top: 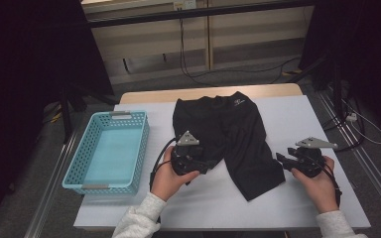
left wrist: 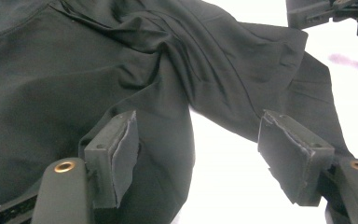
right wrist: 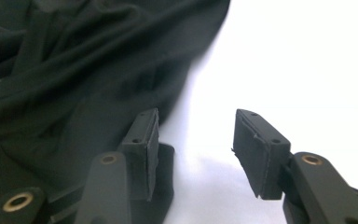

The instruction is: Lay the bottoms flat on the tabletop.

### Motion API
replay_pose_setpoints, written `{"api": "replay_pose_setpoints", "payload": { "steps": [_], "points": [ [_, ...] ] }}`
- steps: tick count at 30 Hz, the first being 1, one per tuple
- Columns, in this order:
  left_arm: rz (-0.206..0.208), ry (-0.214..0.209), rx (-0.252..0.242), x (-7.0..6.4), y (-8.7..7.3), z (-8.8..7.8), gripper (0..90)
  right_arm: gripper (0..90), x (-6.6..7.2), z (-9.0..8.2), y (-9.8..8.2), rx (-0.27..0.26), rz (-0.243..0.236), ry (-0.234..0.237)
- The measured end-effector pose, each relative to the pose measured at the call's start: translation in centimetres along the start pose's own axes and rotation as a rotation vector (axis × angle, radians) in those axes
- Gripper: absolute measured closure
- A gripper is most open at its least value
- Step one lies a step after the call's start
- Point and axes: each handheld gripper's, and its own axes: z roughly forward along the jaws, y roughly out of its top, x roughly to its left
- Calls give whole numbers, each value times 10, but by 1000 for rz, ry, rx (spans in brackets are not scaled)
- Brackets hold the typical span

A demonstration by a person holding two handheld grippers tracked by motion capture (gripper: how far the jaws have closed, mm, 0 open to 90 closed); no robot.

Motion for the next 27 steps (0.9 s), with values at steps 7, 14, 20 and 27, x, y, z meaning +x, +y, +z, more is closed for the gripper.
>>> {"api": "replay_pose_setpoints", "payload": {
  "steps": [7,14,20,27],
  "points": [
    [-1,-1,-2,0,0,-1,292,456,14,12,-7,79,-42,69],
    [-6,1,-2,1,-1,-1,290,431,42,19,-11,101,-129,129],
    [-11,-5,2,1,-1,0,289,632,48,19,-9,107,-156,150],
    [-16,-5,-1,2,0,1,289,863,37,15,-7,118,-134,179]
  ]
}}
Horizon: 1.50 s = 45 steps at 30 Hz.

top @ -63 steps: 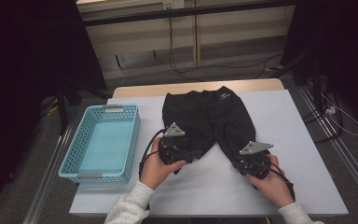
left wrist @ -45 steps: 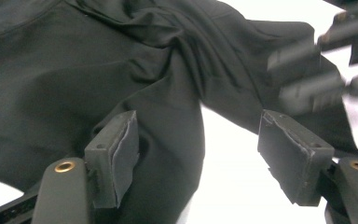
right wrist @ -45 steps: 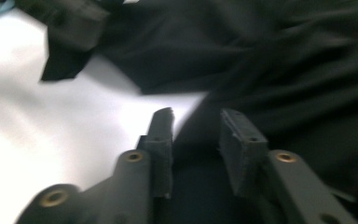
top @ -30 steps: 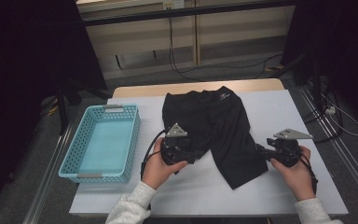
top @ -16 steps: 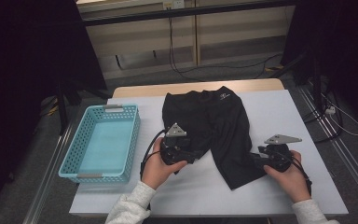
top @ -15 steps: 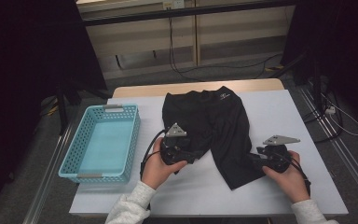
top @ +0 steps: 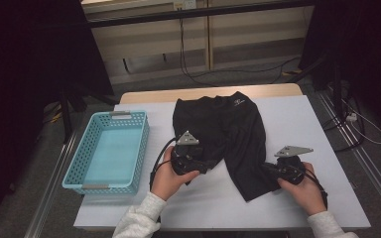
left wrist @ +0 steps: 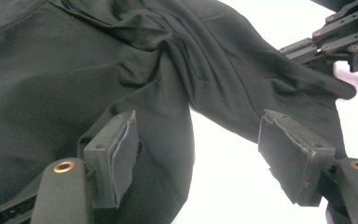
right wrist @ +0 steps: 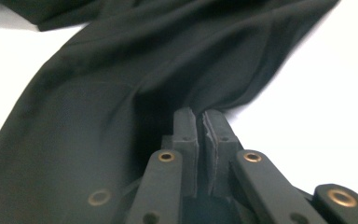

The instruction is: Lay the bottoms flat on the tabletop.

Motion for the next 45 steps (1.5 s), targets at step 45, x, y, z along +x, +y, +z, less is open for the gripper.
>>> {"api": "replay_pose_setpoints", "payload": {
  "steps": [45],
  "points": [
    [10,-34,-4,-4,7,5,286,639,-41,-40,-21,-76,128,-170]
  ]
}}
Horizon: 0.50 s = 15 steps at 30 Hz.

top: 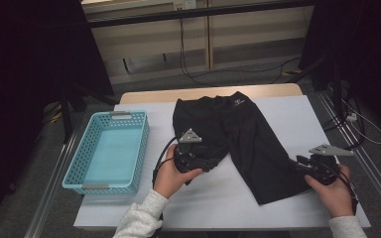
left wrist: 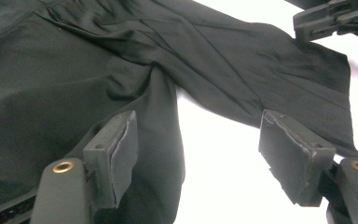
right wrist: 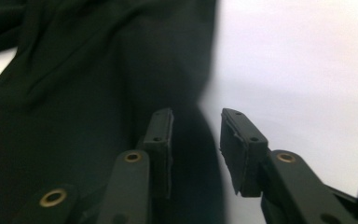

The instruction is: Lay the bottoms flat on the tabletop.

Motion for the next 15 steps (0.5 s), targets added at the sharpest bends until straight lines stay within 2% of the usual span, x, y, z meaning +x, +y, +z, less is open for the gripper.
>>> {"api": "replay_pose_setpoints", "payload": {
  "steps": [1,3,5,6,9,11,15],
  "points": [
    [3,0,2,0,0,0,286,647,3,5,0,18,-20,0],
    [2,-1,3,-1,0,1,286,726,7,15,0,61,-65,10],
    [2,-1,2,-1,0,0,286,840,9,19,1,63,-79,7],
    [2,-2,3,-1,-1,0,285,850,8,18,3,70,-77,-1],
    [4,1,1,-1,-1,-1,286,900,-1,11,7,32,-33,-14],
    [4,2,0,0,-1,-2,286,900,-10,4,8,-9,17,8],
    [-2,1,2,1,-2,-2,285,884,-23,3,3,-15,42,-45]
  ]
}}
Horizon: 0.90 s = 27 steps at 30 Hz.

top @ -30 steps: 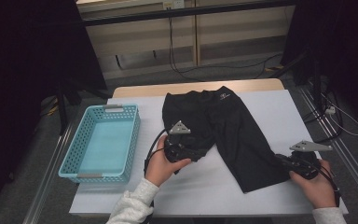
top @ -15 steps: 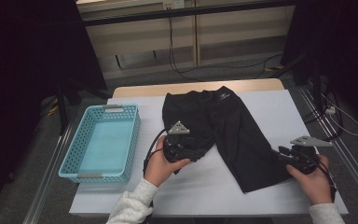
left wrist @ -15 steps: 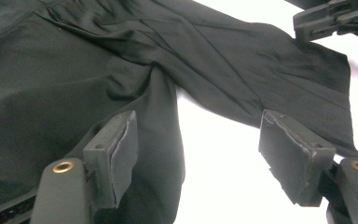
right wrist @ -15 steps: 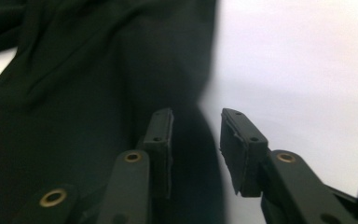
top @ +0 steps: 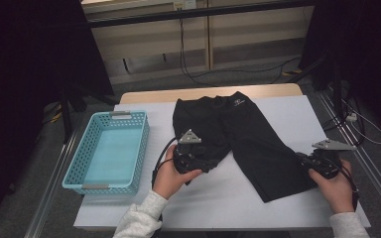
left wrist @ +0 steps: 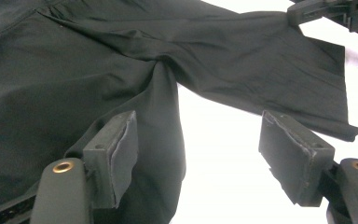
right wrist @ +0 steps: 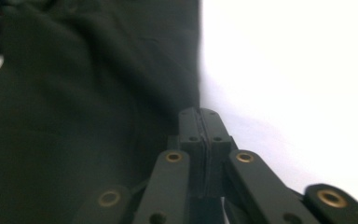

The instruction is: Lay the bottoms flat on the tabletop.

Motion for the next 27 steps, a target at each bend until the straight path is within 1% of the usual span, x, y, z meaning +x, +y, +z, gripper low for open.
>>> {"api": "replay_pose_setpoints", "payload": {
  "steps": [1,2,3,4,5,6,7,9,11,12,13,14,15,16,17,18,19,20,22,23,24,26,27],
  "points": [
    [0,0,0,0,0,0,286,881,-3,5,-4,29,-2,-24],
    [0,0,-1,0,0,0,285,870,-5,9,-7,52,0,-38],
    [1,-1,-2,0,1,-1,285,852,-8,11,-10,17,19,-37],
    [0,0,-6,-1,1,0,285,782,-9,10,-9,25,32,-67],
    [-1,-3,-2,-1,0,0,284,782,-10,9,-9,32,8,-102],
    [2,-1,4,-1,0,0,284,767,-10,8,-9,36,1,-99],
    [1,2,2,-1,0,1,284,743,-10,8,-10,37,10,-84],
    [1,0,3,-1,-1,1,283,689,-8,5,-10,37,8,-78],
    [3,-2,6,-1,0,0,283,626,-6,0,-8,28,8,-53],
    [-1,-3,3,-1,0,0,283,593,-3,-2,-8,25,-7,-52],
    [-2,-2,2,-1,0,0,283,563,-1,-5,-8,36,-27,-41],
    [-1,-2,1,0,0,0,282,536,1,-6,-9,56,-31,-22],
    [0,1,1,-1,-1,1,283,533,3,-6,-12,75,-26,-12],
    [0,-2,5,-1,-1,1,283,523,4,-5,-16,96,-28,-16],
    [0,-3,7,-1,-1,1,283,522,4,-6,-20,70,-21,-13],
    [0,-3,6,-1,-1,1,283,540,5,-7,-20,71,-14,-12],
    [0,-3,4,-1,-1,1,283,587,5,-8,-19,81,-17,-11],
    [4,-3,3,-1,-1,0,283,606,7,-8,-19,89,-16,-5],
    [-1,-1,-7,-1,0,-2,283,694,9,-10,-19,93,-23,0],
    [-3,0,-10,-1,1,-3,282,734,10,-11,-20,98,-23,9],
    [4,-1,-4,-1,1,-3,281,776,11,-12,-20,101,-19,19],
    [1,2,-2,0,0,-4,282,831,11,-14,-23,97,-1,41],
    [-1,5,-6,0,0,-4,281,875,10,-16,-24,95,2,52]
  ]
}}
